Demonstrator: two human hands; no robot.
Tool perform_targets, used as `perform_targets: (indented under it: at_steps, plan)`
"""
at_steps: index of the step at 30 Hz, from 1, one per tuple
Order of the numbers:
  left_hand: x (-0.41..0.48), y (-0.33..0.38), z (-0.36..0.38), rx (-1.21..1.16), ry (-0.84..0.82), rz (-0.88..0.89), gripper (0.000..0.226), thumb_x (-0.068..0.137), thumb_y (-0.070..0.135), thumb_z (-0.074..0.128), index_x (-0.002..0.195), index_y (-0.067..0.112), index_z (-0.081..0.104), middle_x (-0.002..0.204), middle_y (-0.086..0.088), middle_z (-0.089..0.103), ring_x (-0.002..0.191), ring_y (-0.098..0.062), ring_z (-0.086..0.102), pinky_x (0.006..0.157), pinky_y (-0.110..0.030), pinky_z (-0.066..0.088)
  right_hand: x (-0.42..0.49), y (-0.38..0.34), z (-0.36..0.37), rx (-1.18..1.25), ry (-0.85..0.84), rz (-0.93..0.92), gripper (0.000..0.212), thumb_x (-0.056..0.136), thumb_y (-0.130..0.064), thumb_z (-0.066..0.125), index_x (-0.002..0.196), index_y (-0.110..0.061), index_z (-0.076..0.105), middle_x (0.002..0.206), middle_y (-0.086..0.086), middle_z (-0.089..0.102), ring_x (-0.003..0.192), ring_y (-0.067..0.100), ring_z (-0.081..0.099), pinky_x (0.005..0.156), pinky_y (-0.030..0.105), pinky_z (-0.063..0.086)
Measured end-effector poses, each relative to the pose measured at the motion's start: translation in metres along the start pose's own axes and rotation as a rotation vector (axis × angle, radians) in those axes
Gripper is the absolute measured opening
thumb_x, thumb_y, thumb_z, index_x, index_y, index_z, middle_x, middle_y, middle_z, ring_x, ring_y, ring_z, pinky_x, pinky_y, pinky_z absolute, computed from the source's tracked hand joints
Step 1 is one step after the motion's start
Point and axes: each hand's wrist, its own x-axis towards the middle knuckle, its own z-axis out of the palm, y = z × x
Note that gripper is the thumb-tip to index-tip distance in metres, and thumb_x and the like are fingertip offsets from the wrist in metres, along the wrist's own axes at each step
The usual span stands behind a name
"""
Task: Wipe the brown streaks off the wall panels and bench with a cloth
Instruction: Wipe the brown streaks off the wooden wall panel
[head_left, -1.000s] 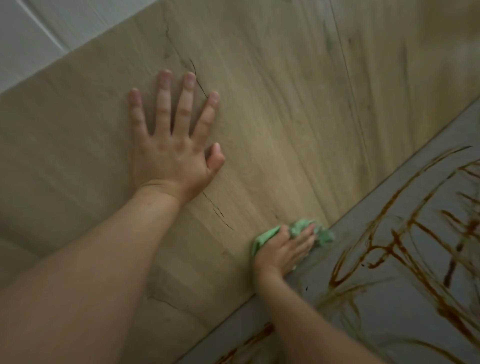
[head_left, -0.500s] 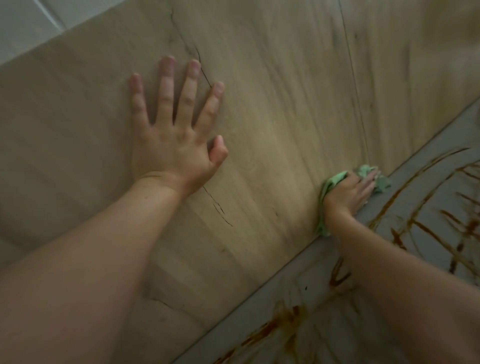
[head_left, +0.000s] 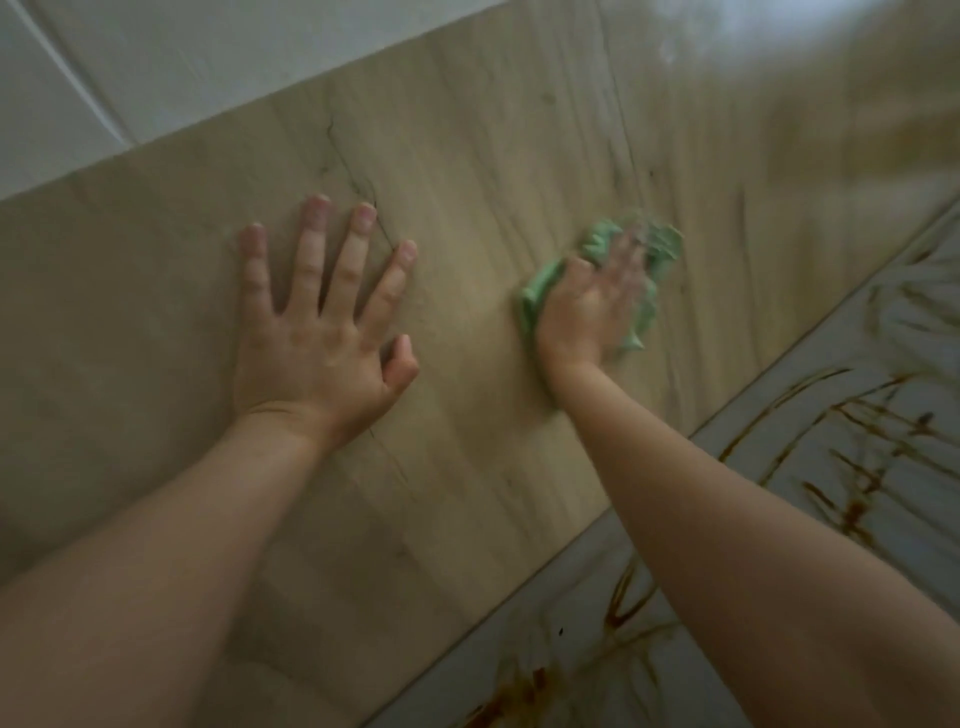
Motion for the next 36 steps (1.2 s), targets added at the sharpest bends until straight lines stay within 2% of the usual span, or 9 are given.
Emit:
perform_targets:
  at_steps: [4, 8, 11, 14, 19, 23, 27, 30, 36]
  plan:
    - [0.001, 0.001, 0.0, 0.006, 0.031, -0.005, 0.079, 0.092, 0.053, 0.046, 0.163, 0.027, 0.022, 0.172, -0.011, 0.01, 0.158, -0.04, 0.002, 0.121, -0.07, -0.002, -0.021, -0.082, 0.014, -0.059, -0.102, -0.562, 0.079, 0.093, -0.039, 0.033, 0.166, -0.015, 0.015, 0.173, 0.006, 0.014, 0.159, 0.027, 0.01, 0.129, 0.039, -0.003]
    - [0.003, -0.003, -0.009, 0.02, -0.034, 0.006, 0.075, 0.094, 0.054, 0.035, 0.161, 0.023, 0.026, 0.172, -0.013, 0.013, 0.158, -0.04, 0.006, 0.122, -0.068, -0.003, -0.008, -0.075, 0.007, -0.117, -0.15, -0.776, 0.077, 0.092, -0.039, 0.035, 0.164, -0.015, 0.023, 0.171, 0.008, 0.022, 0.158, 0.028, 0.016, 0.13, 0.044, 0.007]
    - [0.006, 0.002, -0.025, 0.002, -0.12, -0.021, 0.077, 0.091, 0.056, 0.038, 0.159, 0.02, 0.037, 0.17, -0.012, 0.02, 0.157, -0.039, 0.012, 0.122, -0.069, 0.004, 0.008, -0.052, -0.001, -0.139, -0.155, -0.59, 0.08, 0.092, -0.044, 0.028, 0.166, -0.018, 0.013, 0.173, 0.006, 0.014, 0.159, 0.027, 0.01, 0.13, 0.042, 0.001]
    - [0.037, -0.006, -0.043, -0.058, -0.058, -0.079, 0.081, 0.083, 0.051, 0.058, 0.152, 0.011, 0.043, 0.159, -0.012, 0.036, 0.147, -0.034, 0.027, 0.118, -0.063, 0.021, 0.009, -0.044, -0.006, -0.122, -0.102, -0.372, 0.08, 0.092, -0.047, 0.021, 0.166, -0.022, 0.004, 0.174, 0.002, 0.005, 0.159, 0.022, 0.004, 0.129, 0.04, -0.006]
    - [0.098, -0.027, -0.054, -0.094, -0.13, -0.301, 0.101, 0.088, 0.061, 0.064, 0.159, 0.003, 0.022, 0.154, -0.016, 0.027, 0.136, -0.038, 0.028, 0.119, -0.058, 0.02, 0.01, -0.041, -0.003, -0.13, -0.098, -0.356, 0.078, 0.094, -0.045, 0.023, 0.166, -0.022, 0.003, 0.174, 0.0, 0.003, 0.16, 0.019, 0.002, 0.127, 0.034, -0.011]
    - [0.11, -0.025, -0.062, -0.183, -0.157, -0.369, 0.09, 0.081, 0.058, 0.074, 0.147, 0.007, 0.039, 0.14, -0.02, 0.038, 0.126, -0.043, 0.037, 0.111, -0.055, 0.026, 0.011, -0.042, -0.002, -0.13, -0.098, -0.323, 0.078, 0.094, -0.044, 0.027, 0.166, -0.022, 0.006, 0.174, 0.0, 0.005, 0.16, 0.02, 0.003, 0.124, 0.027, -0.016]
    - [0.125, -0.031, -0.081, -0.288, -0.227, -0.427, 0.076, 0.076, 0.053, 0.079, 0.131, 0.011, 0.049, 0.132, -0.018, 0.043, 0.12, -0.042, 0.041, 0.107, -0.053, 0.032, 0.01, -0.055, -0.005, -0.127, -0.107, -0.257, 0.079, 0.093, -0.045, 0.026, 0.166, -0.018, 0.01, 0.174, 0.003, 0.008, 0.16, 0.021, 0.003, 0.129, 0.037, -0.008]
    - [0.13, -0.033, -0.095, -0.349, -0.326, -0.442, 0.079, 0.069, 0.046, 0.07, 0.136, 0.009, 0.051, 0.127, -0.017, 0.045, 0.115, -0.039, 0.04, 0.106, -0.052, 0.033, 0.017, -0.104, -0.001, -0.028, -0.087, -0.012, 0.083, 0.091, -0.048, 0.022, 0.167, -0.019, 0.005, 0.174, 0.002, 0.003, 0.16, 0.02, -0.001, 0.129, 0.044, -0.004]
    - [0.145, -0.061, -0.114, -0.428, -0.548, -0.371, 0.088, 0.06, 0.042, 0.063, 0.14, 0.008, 0.052, 0.118, -0.013, 0.044, 0.103, -0.033, 0.032, 0.094, -0.047, 0.037, 0.054, -0.193, 0.01, -0.064, -0.154, -0.219, 0.076, 0.098, -0.035, 0.032, 0.166, -0.017, 0.006, 0.174, 0.003, 0.005, 0.16, 0.022, 0.001, 0.129, 0.04, -0.007]
